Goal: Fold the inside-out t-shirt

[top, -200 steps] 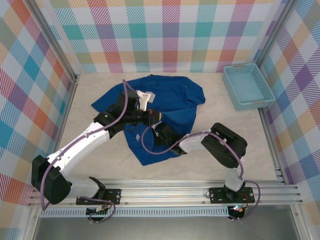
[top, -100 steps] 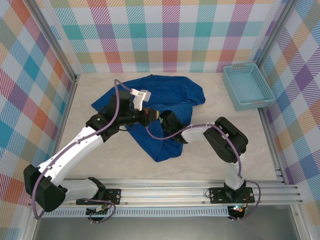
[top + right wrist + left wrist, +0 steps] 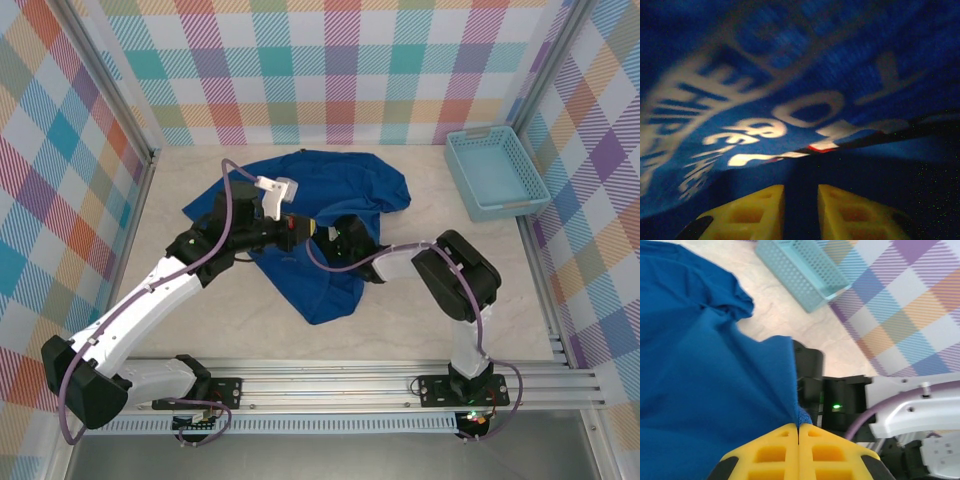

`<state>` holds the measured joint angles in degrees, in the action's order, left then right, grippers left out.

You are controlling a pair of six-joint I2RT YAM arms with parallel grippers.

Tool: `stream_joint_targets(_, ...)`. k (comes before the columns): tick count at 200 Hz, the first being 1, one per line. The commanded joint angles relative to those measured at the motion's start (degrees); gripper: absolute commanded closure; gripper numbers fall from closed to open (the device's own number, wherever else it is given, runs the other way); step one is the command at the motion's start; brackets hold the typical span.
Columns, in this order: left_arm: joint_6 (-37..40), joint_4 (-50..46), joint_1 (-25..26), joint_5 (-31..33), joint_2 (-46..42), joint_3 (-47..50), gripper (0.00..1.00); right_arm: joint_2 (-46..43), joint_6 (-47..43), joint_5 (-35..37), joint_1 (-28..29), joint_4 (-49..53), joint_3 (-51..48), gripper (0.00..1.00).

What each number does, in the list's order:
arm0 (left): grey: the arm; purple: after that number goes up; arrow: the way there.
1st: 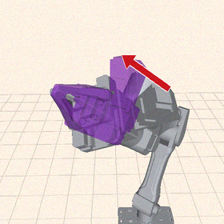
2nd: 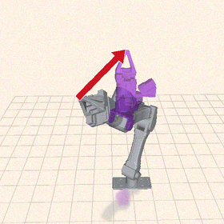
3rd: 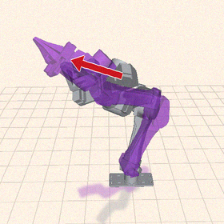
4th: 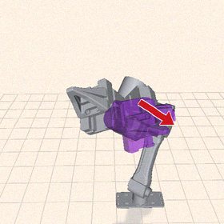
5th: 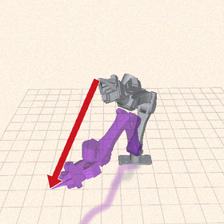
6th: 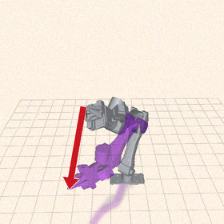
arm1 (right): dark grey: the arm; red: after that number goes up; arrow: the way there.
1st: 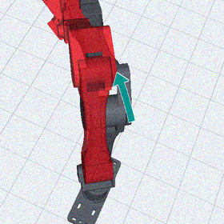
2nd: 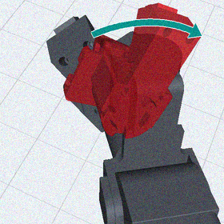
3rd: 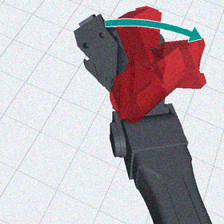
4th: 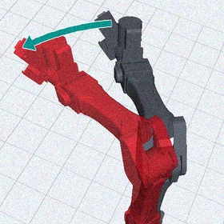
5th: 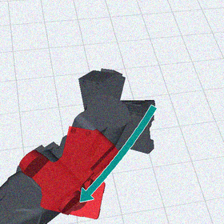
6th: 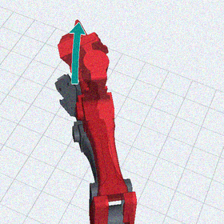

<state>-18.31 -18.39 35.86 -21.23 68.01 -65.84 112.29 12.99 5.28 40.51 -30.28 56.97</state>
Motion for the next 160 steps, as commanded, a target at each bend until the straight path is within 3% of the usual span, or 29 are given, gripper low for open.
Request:
stream_joint_targets(1, -2.80, 6.05, 2.06, -5.12, -1.08, -2.42, 1.00, 2.82, 2.93, 4.43, 0.07, 1.10, 4.35, 0.75)
stream_joint_targets(43, -1.21, 4.74, 5.47, -5.04, 2.96, -9.74, 1.00, 6.30, 5.72, 6.61, 0.53, 6.73, 9.52, 0.73)
stream_joint_targets(78, 0.05, 3.85, 6.94, -4.52, 2.19, -9.37, 1.00, 5.83, 9.80, 6.03, -0.69, 11.19, 11.62, 0.69)
stream_joint_targets(111, -0.73, 6.98, 8.47, -5.90, 1.22, -8.13, 1.00, 7.42, 12.71, 7.61, -0.70, 19.92, 16.11, 0.63)
stream_joint_targets(160, 0.89, 7.09, 11.39, -8.36, 3.95, -15.85, 1.00, 10.19, 15.51, 8.49, -0.39, 28.07, 22.09, 0.52)
